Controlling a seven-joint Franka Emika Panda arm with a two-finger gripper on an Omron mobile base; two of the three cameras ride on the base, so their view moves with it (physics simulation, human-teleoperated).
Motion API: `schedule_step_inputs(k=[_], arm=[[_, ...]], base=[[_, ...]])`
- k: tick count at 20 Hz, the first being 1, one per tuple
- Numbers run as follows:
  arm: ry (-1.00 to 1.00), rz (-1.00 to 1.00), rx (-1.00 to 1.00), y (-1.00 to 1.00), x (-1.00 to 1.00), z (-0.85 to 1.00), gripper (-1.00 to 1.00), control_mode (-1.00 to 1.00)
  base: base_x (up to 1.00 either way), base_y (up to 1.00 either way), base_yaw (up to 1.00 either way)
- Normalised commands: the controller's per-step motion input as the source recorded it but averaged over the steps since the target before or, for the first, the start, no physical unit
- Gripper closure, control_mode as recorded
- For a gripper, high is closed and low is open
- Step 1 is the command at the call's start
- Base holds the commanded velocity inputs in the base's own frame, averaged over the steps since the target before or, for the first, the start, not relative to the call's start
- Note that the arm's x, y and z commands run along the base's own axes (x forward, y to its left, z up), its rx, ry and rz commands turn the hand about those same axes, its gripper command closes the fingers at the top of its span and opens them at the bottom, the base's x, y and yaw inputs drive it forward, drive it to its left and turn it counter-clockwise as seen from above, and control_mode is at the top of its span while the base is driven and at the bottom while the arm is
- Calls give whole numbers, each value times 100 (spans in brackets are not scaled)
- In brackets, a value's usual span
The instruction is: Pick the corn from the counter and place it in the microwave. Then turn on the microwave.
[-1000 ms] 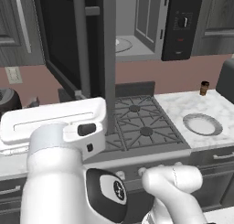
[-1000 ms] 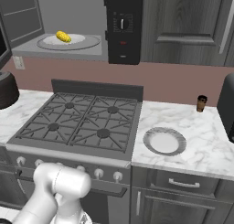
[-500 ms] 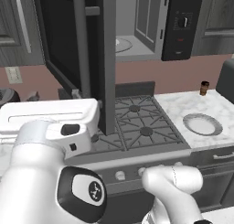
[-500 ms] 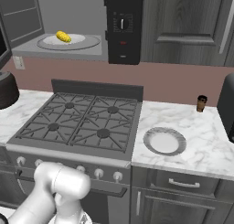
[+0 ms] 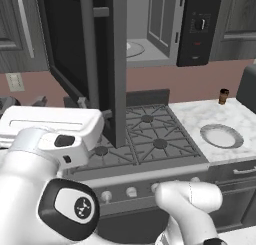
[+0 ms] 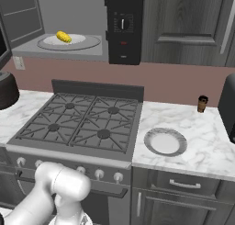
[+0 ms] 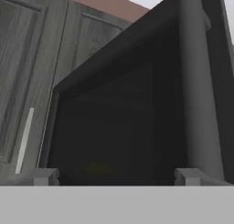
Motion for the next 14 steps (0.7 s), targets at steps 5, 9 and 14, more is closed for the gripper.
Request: schedule_step_inputs(k=[5,9,14], arm=[[0,-13,1,0,13,0,-100,-100],[0,-12,0,2,14,0,-100,-100],[0,-13,1,5,16,0,-100,-100]], base=[[0,0,0],[0,0,0],[0,0,0]])
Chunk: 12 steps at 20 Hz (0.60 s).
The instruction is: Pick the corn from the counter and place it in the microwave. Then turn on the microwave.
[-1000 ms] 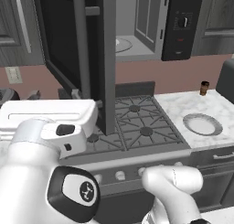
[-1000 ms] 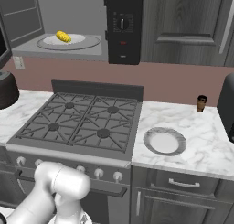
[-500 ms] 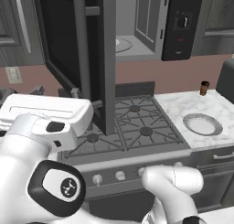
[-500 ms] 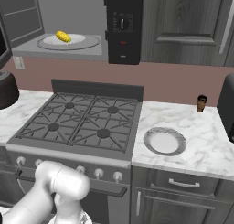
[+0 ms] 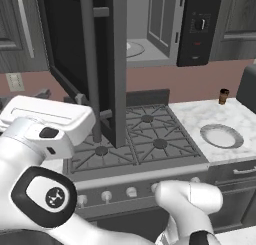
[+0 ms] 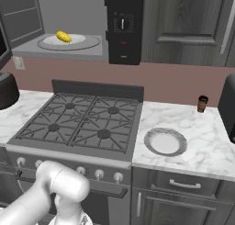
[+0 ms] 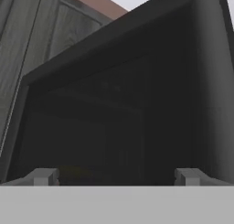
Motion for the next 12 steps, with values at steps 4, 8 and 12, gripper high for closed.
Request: schedule_step_inputs(k=[4,8,12], arm=[[0,-8,2,0,11,0,-100,-100],[-3,-2,3,-13,4,0,-100,-100],[-4,-3,3,-13,9,0,-100,-100]], base=[[0,0,0],[0,0,0],[0,0,0]])
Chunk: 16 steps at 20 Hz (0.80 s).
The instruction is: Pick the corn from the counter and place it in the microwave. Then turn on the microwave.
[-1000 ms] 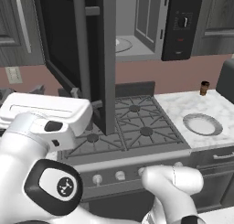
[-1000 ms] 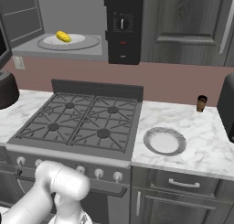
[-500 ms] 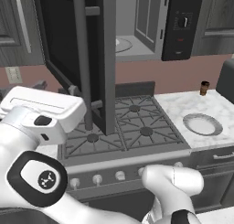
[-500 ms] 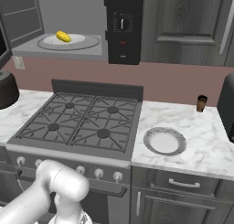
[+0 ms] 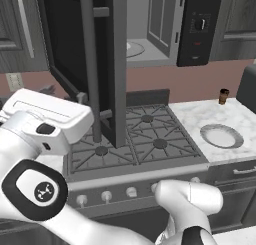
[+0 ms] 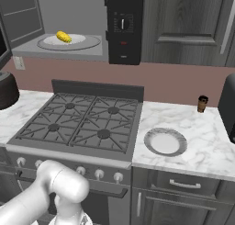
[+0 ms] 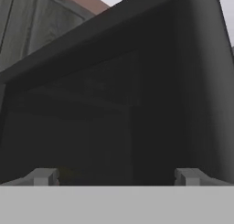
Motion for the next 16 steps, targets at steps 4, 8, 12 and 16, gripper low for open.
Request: schedule_step_inputs(k=[4,8,12,16], arm=[[-2,-2,4,-21,17,0,-100,-100],[0,0,2,-26,17,0,-100,-100],[0,0,2,-21,14,0,-100,-100],[0,0,2,-23,13,0,-100,-100]], base=[[0,0,0],[0,0,0],[0,0,0],[0,0,0]])
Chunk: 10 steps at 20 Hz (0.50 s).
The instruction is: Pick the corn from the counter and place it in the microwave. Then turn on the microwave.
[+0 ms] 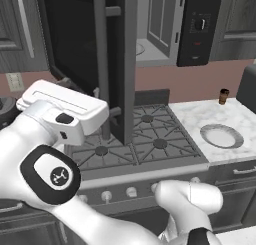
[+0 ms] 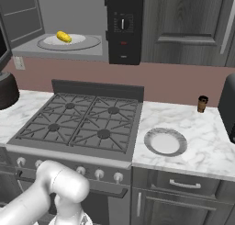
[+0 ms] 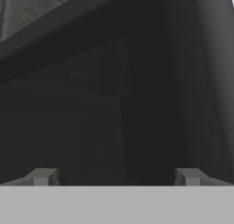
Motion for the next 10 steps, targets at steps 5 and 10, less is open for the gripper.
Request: schedule_step_inputs(k=[5,10], arm=[[0,0,0,-26,26,0,-100,-100],[0,0,0,-31,28,0,-100,-100]], base=[[0,0,0],[0,0,0]])
